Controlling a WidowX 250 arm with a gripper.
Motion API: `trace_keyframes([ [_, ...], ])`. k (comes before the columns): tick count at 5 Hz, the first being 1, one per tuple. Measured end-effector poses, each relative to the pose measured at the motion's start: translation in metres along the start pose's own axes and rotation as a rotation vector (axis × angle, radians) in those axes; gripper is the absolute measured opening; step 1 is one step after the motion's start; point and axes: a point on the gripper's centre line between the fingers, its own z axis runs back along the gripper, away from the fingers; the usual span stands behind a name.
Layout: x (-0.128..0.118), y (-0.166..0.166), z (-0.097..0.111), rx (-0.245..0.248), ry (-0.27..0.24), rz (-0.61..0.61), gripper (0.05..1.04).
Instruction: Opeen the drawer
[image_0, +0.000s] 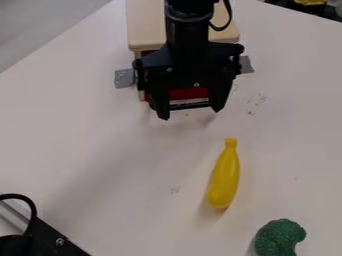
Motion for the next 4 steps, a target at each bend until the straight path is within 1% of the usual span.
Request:
trace_keyframes([
  [1, -0.002, 0.003, -0.006, 0.019, 0.015, 0.003, 1.001],
  [2, 0.008, -0.012, -0.024, 0.036, 0.002, 0.105, 1.001],
  [3, 0.019, -0.028, -0.03, 0.025, -0.01, 0.179, 1.0],
  [4, 0.03, -0.037, -0.033, 0.001, -0.017, 0.281, 1.001],
])
